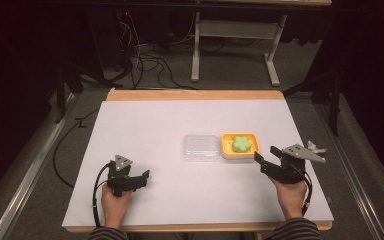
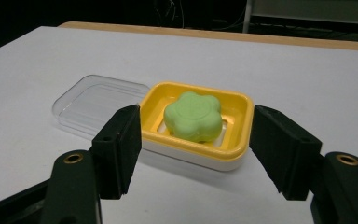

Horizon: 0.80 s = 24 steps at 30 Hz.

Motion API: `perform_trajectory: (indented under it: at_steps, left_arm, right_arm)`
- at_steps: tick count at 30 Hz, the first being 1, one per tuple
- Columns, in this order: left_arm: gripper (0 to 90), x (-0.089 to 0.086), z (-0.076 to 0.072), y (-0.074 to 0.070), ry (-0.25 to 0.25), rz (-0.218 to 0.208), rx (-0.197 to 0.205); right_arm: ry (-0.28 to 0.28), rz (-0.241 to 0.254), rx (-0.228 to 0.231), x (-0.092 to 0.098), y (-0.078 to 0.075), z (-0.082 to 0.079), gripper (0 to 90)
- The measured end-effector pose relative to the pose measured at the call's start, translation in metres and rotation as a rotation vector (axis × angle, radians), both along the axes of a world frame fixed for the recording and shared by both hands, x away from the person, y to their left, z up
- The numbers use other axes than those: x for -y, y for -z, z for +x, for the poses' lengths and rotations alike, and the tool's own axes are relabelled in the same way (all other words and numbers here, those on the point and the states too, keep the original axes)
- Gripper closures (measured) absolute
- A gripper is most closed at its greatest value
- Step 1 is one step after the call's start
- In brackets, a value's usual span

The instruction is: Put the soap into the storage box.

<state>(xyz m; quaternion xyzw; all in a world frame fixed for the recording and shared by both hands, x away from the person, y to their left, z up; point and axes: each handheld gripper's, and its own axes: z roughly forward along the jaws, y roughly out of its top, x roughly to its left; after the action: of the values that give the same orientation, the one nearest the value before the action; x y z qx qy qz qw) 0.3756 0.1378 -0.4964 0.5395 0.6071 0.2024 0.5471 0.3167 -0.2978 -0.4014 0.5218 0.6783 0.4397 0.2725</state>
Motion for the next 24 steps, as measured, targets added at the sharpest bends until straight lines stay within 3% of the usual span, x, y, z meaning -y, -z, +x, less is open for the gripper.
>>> perform_trajectory:
  at_steps: [10, 14, 19, 24]
  left_arm:
    - [16.2, 0.002, 0.000, 0.001, 0.008, 0.023, -0.005]
    - [16.1, 0.001, 0.001, 0.001, 0.002, 0.009, -0.006]
    - [16.1, 0.002, 0.000, 0.001, 0.009, 0.026, -0.001]
    - [16.0, 0.002, -0.001, 0.001, 0.008, 0.015, 0.006]
  right_arm:
    - [0.001, 0.000, 0.009, 0.000, 0.013, -0.010, 34.4]
    - [0.000, -0.002, 0.010, -0.002, 0.019, -0.012, 34.5]
    - [-0.016, -0.003, 0.005, -0.009, 0.022, -0.014, 34.6]
    - [-0.039, -0.015, 0.003, -0.018, 0.027, -0.017, 34.6]
